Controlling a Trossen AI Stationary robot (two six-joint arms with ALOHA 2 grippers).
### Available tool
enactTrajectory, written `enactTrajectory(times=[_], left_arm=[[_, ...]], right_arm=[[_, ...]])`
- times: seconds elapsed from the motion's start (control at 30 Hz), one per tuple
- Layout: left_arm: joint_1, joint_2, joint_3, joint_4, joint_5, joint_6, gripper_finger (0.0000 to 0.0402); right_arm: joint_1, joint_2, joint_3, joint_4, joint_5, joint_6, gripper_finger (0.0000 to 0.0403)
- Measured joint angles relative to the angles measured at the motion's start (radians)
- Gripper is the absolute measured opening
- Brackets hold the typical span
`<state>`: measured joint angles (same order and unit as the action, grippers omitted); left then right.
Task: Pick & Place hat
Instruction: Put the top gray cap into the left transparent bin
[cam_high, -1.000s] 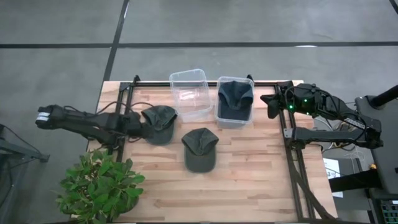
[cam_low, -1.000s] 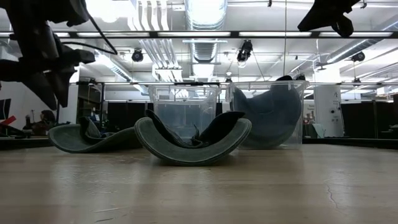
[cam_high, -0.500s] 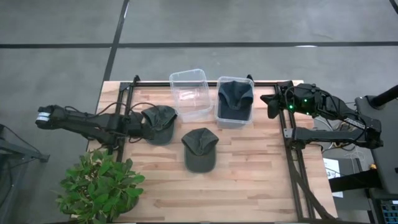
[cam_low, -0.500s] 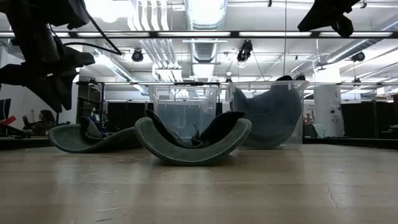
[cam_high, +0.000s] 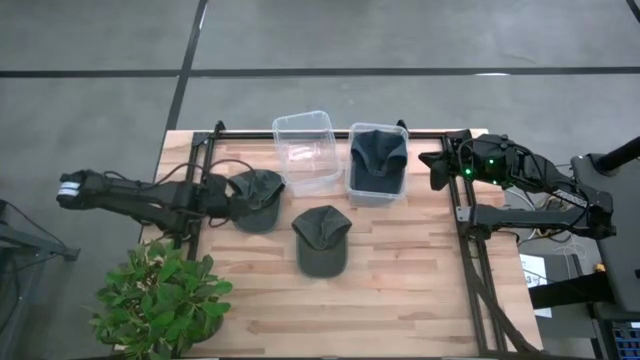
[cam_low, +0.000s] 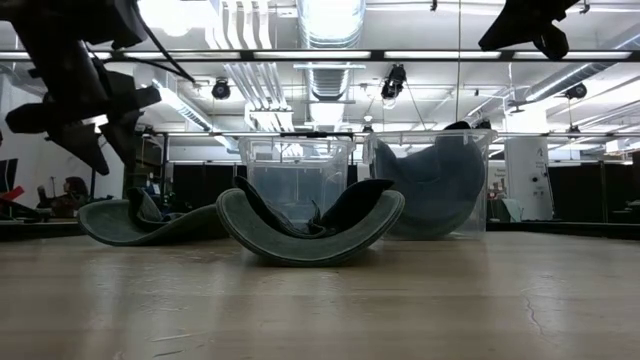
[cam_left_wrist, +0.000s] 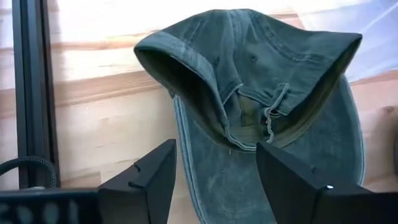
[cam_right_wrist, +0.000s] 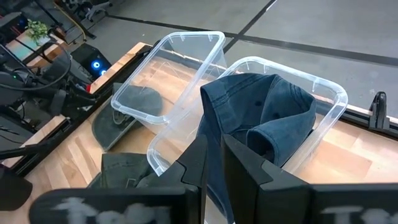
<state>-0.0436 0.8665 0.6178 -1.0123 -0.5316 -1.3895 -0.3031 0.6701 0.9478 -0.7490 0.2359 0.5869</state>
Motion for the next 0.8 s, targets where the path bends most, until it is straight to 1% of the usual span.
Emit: enactTrajectory(times=[0.1,0.33,0.4,0.47,0.53,0.6,0.7,0.8], left_arm=[[0.027,0.001,-0.002,-0.001,0.023,-0.002,0.0213],[0.128,0.006,-0.003,-0.001,0.03,0.023,0.0213],[0.163,0.006,-0.008,0.003,0.065,0.036,0.0213],[0.198,0.006,-0.024,0.016,0.13,0.054,0.0213],[0.225,0.008,-0.051,0.055,0.182,0.085,0.0213],[0.242,0.008,-0.087,0.115,0.202,0.111,0.0213],[0.259,0.008,-0.136,0.211,0.207,0.133,0.0213],[0.272,0.01,-0.173,0.258,0.211,0.136,0.0213]], right_arm=[[0.0,0.0,0.0,0.0,0.0,0.0,0.0043],[0.0,0.0,0.0,0.0,0.0,0.008,0.0043],[0.0,0.0,0.0,0.0,0.0,0.008,0.0043],[0.0,0.0,0.0,0.0,0.0,0.008,0.0043],[0.0,0.0,0.0,0.0,0.0,0.008,0.0043],[0.0,0.0,0.0,0.0,0.0,0.008,0.0043],[0.0,0.0,0.0,0.0,0.0,0.008,0.0043],[0.0,0.0,0.0,0.0,0.0,0.008,0.0043]])
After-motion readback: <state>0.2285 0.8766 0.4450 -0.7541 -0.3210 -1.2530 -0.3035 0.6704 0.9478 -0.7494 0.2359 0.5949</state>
